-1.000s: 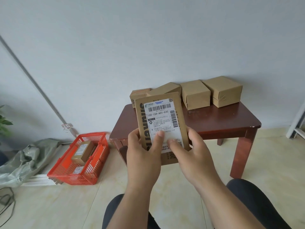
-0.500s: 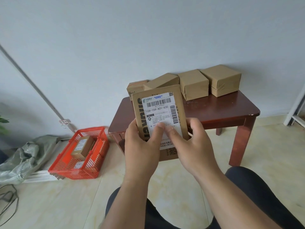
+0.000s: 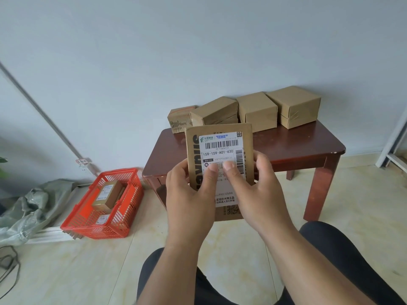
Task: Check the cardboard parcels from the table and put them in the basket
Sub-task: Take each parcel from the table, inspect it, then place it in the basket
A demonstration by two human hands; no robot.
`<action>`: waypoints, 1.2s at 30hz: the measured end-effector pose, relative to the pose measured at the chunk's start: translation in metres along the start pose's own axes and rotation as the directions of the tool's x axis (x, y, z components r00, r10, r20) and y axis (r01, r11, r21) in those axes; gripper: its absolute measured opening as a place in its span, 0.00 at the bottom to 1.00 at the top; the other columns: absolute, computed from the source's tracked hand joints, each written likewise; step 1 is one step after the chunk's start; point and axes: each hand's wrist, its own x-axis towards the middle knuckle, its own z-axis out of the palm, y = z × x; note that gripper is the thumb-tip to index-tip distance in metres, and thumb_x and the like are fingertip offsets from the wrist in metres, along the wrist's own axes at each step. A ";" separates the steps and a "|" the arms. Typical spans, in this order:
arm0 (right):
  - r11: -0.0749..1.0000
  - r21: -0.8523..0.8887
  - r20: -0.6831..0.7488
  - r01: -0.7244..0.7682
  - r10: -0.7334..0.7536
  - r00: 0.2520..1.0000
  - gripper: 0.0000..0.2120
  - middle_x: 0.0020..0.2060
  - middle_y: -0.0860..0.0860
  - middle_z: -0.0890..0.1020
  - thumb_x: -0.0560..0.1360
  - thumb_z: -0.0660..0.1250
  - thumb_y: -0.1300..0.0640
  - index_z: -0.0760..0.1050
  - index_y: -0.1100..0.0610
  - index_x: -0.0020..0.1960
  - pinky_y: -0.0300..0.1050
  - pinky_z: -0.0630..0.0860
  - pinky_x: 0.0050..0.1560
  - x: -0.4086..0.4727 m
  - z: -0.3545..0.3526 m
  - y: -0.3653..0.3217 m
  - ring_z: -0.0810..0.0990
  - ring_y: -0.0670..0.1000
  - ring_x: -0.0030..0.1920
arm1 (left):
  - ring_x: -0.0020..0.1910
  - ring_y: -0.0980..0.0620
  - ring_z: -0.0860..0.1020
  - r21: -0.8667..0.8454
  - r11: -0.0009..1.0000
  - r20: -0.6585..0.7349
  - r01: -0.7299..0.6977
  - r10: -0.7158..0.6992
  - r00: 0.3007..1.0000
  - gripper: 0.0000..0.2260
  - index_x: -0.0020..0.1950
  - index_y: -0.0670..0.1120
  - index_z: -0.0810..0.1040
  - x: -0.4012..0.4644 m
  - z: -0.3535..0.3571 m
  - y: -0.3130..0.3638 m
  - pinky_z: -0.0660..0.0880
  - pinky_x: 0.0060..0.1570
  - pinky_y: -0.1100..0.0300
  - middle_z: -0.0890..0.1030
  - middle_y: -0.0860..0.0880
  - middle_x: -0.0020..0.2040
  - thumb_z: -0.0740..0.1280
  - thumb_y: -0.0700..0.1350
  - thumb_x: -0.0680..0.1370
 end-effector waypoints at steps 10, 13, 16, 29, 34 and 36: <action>1.000 0.014 -0.061 -0.017 0.017 0.998 0.20 0.54 0.46 0.82 0.72 0.70 0.31 0.76 0.42 0.57 0.37 0.82 0.36 0.000 0.000 0.000 0.85 0.46 0.52 | 0.58 0.55 0.81 0.038 0.997 0.068 -0.069 0.067 0.995 0.21 0.65 0.68 0.75 0.002 -0.004 0.002 0.84 0.52 0.47 0.81 0.57 0.57 0.67 0.72 0.74; 0.998 0.011 -0.100 -0.062 0.063 0.993 0.22 0.53 0.48 0.83 0.70 0.69 0.28 0.77 0.43 0.53 0.37 0.82 0.35 0.002 -0.002 0.001 0.86 0.46 0.48 | 0.59 0.65 0.76 0.041 0.998 0.053 -0.048 0.045 0.998 0.21 0.65 0.64 0.76 -0.007 -0.001 0.000 0.83 0.56 0.51 0.75 0.61 0.58 0.71 0.66 0.75; 0.998 -0.007 -0.096 -0.068 0.067 0.993 0.23 0.53 0.49 0.83 0.70 0.69 0.27 0.77 0.44 0.52 0.38 0.83 0.35 0.002 -0.003 0.003 0.86 0.47 0.47 | 0.59 0.66 0.74 0.057 0.997 0.035 -0.046 0.044 0.998 0.17 0.62 0.62 0.77 -0.008 0.000 0.002 0.81 0.58 0.54 0.73 0.63 0.57 0.73 0.62 0.75; 0.996 -0.083 -0.076 0.043 -0.049 0.996 0.29 0.55 0.41 0.81 0.70 0.63 0.20 0.75 0.36 0.63 0.45 0.86 0.44 -0.001 0.000 0.002 0.83 0.45 0.54 | 0.55 0.72 0.73 0.061 0.997 0.028 -0.043 0.041 0.999 0.16 0.62 0.67 0.76 -0.003 -0.009 0.009 0.78 0.53 0.61 0.73 0.62 0.57 0.72 0.63 0.75; 0.997 -0.082 -0.105 -0.006 -0.002 0.994 0.29 0.52 0.43 0.82 0.67 0.62 0.19 0.75 0.40 0.55 0.46 0.86 0.41 0.000 0.001 0.000 0.85 0.46 0.50 | 0.56 0.70 0.75 0.062 0.998 0.029 -0.031 0.029 0.999 0.15 0.59 0.65 0.76 -0.008 -0.008 0.009 0.77 0.56 0.61 0.74 0.62 0.58 0.75 0.58 0.75; 0.995 -0.093 -0.119 0.025 -0.036 0.992 0.28 0.52 0.43 0.80 0.69 0.63 0.19 0.76 0.41 0.54 0.45 0.85 0.42 -0.001 0.002 0.000 0.83 0.45 0.51 | 0.56 0.64 0.78 0.048 0.998 0.015 -0.032 0.032 0.999 0.18 0.61 0.62 0.79 -0.001 -0.009 0.008 0.81 0.56 0.55 0.78 0.59 0.59 0.75 0.62 0.74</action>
